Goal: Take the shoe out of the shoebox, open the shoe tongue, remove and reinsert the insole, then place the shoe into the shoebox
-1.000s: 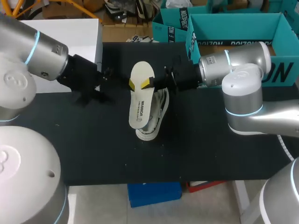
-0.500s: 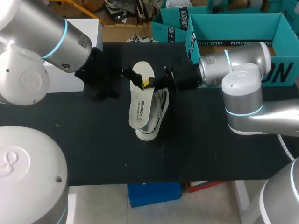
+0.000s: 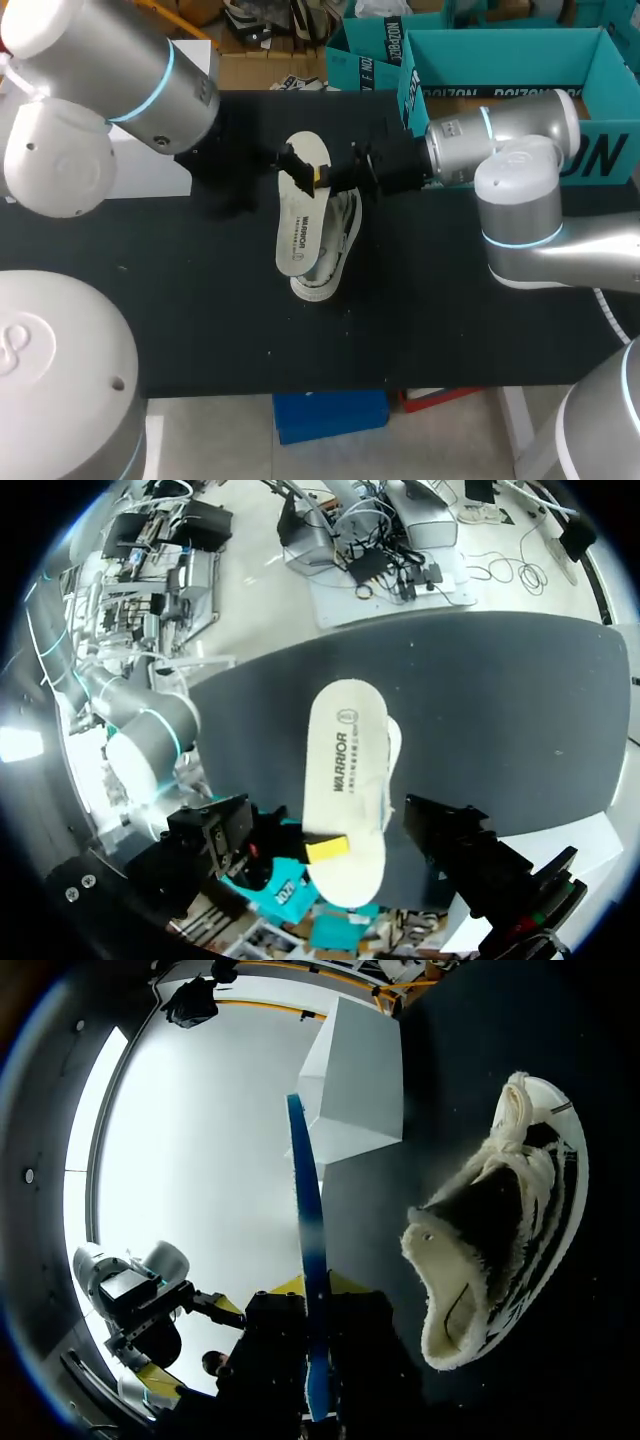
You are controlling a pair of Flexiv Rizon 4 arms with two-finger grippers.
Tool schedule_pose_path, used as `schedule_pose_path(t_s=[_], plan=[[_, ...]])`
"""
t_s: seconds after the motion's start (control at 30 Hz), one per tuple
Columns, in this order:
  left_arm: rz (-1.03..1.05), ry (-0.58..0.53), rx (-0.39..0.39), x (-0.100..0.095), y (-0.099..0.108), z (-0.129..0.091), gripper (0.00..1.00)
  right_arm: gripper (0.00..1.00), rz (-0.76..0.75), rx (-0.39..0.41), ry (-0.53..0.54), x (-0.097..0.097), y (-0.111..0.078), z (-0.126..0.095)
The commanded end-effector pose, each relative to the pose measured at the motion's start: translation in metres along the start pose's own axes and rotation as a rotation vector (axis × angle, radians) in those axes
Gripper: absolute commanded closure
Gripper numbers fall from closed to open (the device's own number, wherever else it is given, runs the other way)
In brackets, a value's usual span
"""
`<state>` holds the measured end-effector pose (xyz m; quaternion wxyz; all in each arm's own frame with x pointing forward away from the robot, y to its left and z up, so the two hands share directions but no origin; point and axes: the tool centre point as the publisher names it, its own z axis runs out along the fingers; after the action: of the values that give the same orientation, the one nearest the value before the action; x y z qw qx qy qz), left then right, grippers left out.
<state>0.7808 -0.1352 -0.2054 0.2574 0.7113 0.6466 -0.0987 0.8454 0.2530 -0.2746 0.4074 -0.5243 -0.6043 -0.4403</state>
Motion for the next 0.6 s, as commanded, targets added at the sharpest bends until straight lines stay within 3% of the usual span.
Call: schedule_pose_path(t_s=[0.03, 0.37, 0.6], plan=[[-0.015, 0.070, 0.027, -0.0081, 0.0047, 0.0013, 0.00, 1.00, 0.000, -0.002, 0.001, -0.0008, 0.0001, 0.0016], [-0.032, 0.140, 0.081, -0.0127, -0.0024, -0.0025, 0.00, 1.00, 0.000, -0.002, 0.001, -0.0008, 0.0001, 0.0016], [-0.033, 0.149, 0.077, -0.0132, -0.0044, -0.0049, 0.00, 1.00, 0.000, -0.002, 0.001, -0.0008, 0.0001, 0.0016]])
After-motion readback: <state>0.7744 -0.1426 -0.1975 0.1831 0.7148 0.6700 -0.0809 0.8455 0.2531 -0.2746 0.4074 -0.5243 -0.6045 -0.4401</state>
